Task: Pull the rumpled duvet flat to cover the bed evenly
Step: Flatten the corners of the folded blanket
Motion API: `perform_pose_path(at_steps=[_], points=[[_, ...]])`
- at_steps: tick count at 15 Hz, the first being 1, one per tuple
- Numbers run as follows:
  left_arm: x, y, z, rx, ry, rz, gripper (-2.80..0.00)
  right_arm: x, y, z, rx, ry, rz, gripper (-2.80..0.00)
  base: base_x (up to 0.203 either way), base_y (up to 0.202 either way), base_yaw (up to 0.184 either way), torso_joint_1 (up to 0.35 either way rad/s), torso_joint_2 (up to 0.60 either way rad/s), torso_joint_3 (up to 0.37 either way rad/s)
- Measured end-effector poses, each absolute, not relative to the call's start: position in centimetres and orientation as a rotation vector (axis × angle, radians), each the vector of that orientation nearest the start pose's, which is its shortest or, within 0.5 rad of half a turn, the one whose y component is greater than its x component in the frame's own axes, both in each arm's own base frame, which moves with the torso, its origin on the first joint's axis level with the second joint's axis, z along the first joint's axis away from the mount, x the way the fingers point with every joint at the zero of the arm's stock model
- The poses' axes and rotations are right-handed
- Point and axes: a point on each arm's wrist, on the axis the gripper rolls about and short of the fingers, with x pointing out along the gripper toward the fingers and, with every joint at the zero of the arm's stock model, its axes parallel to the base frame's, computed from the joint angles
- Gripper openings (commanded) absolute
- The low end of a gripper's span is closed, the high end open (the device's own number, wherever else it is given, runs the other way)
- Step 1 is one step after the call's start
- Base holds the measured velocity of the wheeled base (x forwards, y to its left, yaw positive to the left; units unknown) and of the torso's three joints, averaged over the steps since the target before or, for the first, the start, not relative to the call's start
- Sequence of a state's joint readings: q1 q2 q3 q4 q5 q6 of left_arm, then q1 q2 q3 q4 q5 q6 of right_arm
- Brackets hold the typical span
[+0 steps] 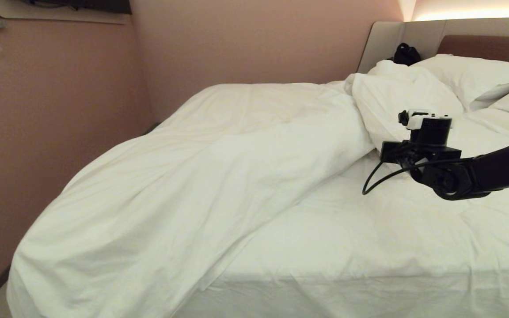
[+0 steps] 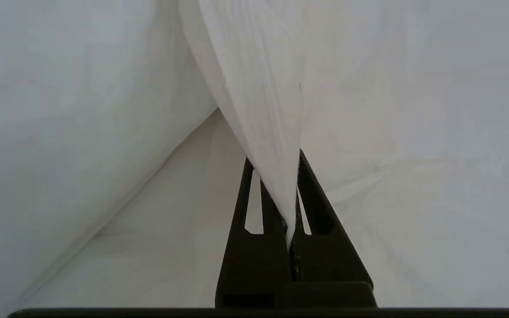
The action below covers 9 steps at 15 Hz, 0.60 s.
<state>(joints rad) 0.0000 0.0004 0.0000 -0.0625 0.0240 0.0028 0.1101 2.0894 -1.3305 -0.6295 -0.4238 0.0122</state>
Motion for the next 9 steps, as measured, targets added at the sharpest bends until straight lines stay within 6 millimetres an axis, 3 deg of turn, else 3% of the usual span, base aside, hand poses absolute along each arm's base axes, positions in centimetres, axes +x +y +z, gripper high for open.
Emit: perform_pose_path(at_steps=[6, 9], points=[[-2.3, 0.1, 8.2, 0.002, -0.062, 0.024, -2.80, 39.8, 4.1, 21.6, -0.006, 0.065, -0.279, -2.80, 0.000, 0.000, 0.000, 0.000, 0.00, 0.000], [-2.3, 0.1, 8.2, 0.002, -0.062, 0.024, -2.80, 37.6, 3.9, 24.2, 0.013, 0.024, -0.257, -2.80, 0.000, 0.000, 0.000, 0.000, 0.00, 0.000]])
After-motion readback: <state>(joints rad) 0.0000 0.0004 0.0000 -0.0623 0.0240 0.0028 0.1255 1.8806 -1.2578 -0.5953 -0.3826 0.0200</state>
